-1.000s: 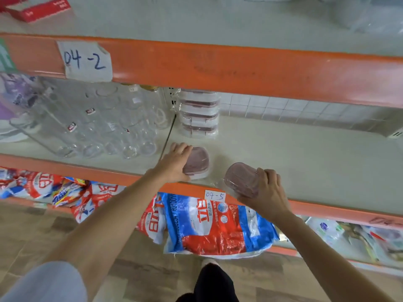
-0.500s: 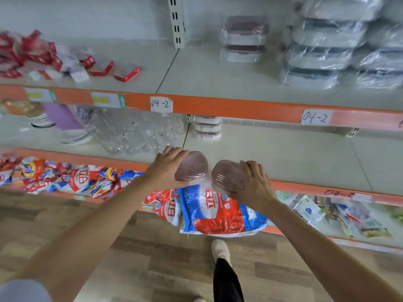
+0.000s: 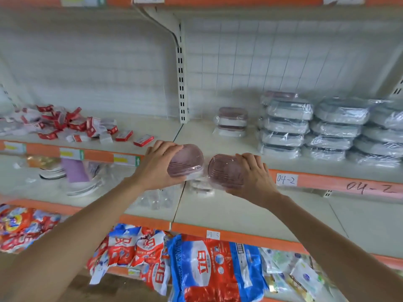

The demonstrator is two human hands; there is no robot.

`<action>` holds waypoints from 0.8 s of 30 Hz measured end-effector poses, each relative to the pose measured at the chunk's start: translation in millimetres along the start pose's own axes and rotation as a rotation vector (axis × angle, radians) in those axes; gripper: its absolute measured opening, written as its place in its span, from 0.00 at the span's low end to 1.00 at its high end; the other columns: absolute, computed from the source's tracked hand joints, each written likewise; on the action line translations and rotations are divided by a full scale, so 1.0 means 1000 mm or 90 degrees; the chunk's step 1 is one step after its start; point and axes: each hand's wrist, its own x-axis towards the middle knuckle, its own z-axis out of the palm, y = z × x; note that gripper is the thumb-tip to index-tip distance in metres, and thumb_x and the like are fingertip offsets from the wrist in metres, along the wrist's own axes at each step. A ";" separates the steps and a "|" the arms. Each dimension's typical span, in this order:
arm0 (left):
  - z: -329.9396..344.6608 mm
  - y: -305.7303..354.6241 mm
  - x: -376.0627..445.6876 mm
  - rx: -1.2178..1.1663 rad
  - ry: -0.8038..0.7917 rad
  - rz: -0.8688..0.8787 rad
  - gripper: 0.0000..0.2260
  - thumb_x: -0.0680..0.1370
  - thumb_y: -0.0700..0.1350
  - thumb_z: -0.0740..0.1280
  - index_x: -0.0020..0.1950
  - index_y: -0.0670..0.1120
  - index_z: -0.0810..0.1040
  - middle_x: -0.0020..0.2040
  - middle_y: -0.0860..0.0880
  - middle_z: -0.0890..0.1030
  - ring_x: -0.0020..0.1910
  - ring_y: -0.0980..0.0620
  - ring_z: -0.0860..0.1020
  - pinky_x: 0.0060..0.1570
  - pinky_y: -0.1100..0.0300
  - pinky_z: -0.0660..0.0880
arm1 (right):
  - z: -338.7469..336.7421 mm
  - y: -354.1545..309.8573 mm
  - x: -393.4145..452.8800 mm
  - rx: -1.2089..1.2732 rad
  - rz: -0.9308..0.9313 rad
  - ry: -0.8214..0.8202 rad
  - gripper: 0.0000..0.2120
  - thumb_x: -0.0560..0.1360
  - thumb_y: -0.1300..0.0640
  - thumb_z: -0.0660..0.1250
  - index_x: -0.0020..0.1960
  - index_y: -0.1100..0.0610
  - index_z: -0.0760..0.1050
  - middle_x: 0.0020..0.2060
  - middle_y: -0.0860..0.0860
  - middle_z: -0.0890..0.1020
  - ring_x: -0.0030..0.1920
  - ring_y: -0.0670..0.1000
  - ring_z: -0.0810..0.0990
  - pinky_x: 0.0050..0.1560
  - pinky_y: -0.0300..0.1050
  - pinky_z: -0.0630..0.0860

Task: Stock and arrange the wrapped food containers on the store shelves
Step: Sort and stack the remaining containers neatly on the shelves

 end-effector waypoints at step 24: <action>0.017 -0.061 0.200 -0.166 0.042 -0.179 0.36 0.61 0.63 0.70 0.67 0.52 0.71 0.60 0.54 0.73 0.60 0.52 0.64 0.63 0.53 0.66 | -0.022 0.099 0.299 -0.069 0.058 -0.166 0.43 0.66 0.42 0.74 0.73 0.57 0.58 0.70 0.53 0.65 0.71 0.56 0.62 0.71 0.50 0.58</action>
